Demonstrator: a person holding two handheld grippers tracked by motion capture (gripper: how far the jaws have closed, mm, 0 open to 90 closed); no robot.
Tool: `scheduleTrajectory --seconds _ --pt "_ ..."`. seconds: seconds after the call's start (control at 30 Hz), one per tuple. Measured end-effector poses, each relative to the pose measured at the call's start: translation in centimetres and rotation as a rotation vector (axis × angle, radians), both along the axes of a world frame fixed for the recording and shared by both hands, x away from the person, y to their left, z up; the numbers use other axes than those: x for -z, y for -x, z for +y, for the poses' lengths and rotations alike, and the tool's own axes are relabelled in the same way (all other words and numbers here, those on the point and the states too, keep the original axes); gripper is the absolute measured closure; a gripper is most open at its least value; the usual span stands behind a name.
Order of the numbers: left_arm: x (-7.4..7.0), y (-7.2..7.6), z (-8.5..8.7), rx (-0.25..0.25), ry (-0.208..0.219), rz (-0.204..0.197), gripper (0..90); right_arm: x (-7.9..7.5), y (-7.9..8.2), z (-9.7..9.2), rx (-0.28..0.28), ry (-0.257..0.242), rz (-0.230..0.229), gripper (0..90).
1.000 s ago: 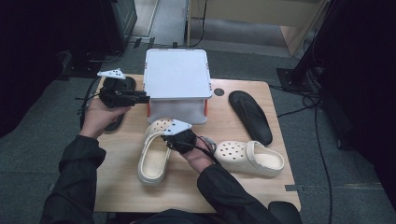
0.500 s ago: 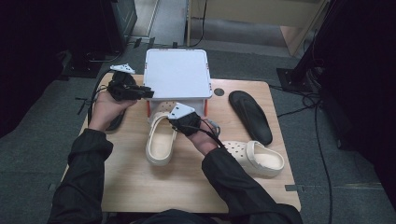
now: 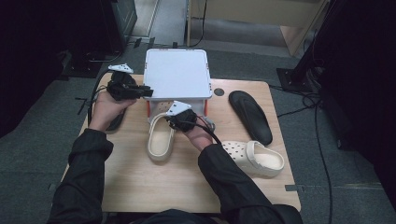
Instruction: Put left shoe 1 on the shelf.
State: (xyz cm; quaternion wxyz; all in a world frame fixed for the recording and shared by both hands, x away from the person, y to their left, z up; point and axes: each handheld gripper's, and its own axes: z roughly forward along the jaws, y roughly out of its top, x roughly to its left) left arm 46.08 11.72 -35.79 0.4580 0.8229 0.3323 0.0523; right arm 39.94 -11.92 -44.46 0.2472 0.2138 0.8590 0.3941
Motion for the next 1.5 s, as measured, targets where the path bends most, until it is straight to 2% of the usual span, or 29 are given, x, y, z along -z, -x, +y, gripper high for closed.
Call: scheduleTrajectory --seconds 0.17,0.2,0.3,0.33,0.4,0.53,0.63,0.67,0.73,0.77,0.9,0.97,1.0,1.03,1.07,1.1,1.17,1.27,1.33,1.5 --pt "0.1 0.1 0.0 -0.008 0.004 -0.003 71.7 -0.5 0.1 -0.5 0.007 -0.046 0.026 57.4" --pt "0.1 0.1 0.0 -0.010 0.003 -0.005 71.8 -1.1 0.5 -0.7 0.013 -0.062 0.047 55.0" --pt "0.1 0.1 0.0 -0.012 0.002 -0.005 72.6 -1.8 1.0 -1.0 0.015 -0.079 0.055 55.0" --pt "0.1 0.1 0.0 -0.014 0.003 -0.002 73.3 -2.6 1.8 -1.3 0.025 -0.099 0.066 57.6" --pt "0.1 0.1 0.0 -0.011 0.009 0.006 73.7 -3.1 2.6 -1.6 0.034 -0.111 0.090 59.9" --pt "0.0 0.1 0.0 -0.015 0.005 0.005 74.0 -2.9 4.1 -2.1 0.035 -0.131 0.132 60.6" --pt "0.0 0.1 -0.1 -0.014 0.003 0.004 74.1 -2.5 4.9 -2.3 0.038 -0.146 0.146 56.8" --pt "0.1 0.1 0.0 -0.015 0.007 0.007 74.1 -1.9 5.9 -2.4 0.040 -0.170 0.180 52.3" --pt "0.1 0.1 0.0 -0.015 0.008 0.008 74.2 -1.7 6.2 -2.5 0.045 -0.173 0.191 51.1" --pt "0.1 0.1 0.0 -0.016 0.008 0.008 74.2 -1.0 7.2 -2.5 0.050 -0.179 0.211 48.8" --pt "0.0 0.1 -0.1 -0.017 0.003 0.005 74.2 0.5 9.0 -2.2 0.053 -0.188 0.249 47.1" --pt "0.0 0.2 -0.1 -0.018 0.002 0.004 74.2 1.1 9.7 -2.1 0.070 -0.200 0.268 42.6" --pt "0.0 0.2 -0.1 -0.018 0.002 0.003 74.2 1.5 10.1 -2.0 0.079 -0.209 0.288 43.9" --pt "0.0 0.2 -0.1 -0.019 0.002 0.002 74.2 1.8 10.5 -2.0 0.073 -0.216 0.304 48.9" --pt "0.0 0.2 -0.1 -0.019 0.002 0.002 74.2 1.8 10.5 -2.0 0.073 -0.216 0.304 48.9" --pt "0.0 0.2 -0.1 -0.019 0.002 0.002 74.5 2.5 11.5 -1.7 0.042 -0.217 0.328 60.5" --pt "0.0 0.2 -0.1 -0.020 0.001 0.002 74.8 3.0 12.4 -1.3 0.007 -0.196 0.339 65.3" --pt "0.0 0.2 -0.2 -0.022 -0.003 0.001 74.9 3.6 13.1 -0.6 -0.022 -0.178 0.350 67.2" --pt "0.0 0.2 -0.2 -0.021 -0.006 0.000 75.2 4.6 13.7 0.7 -0.066 -0.151 0.375 68.6" --pt "0.1 0.2 -0.1 -0.020 0.003 0.000 75.3 6.1 13.1 2.1 -0.095 -0.123 0.406 68.8"
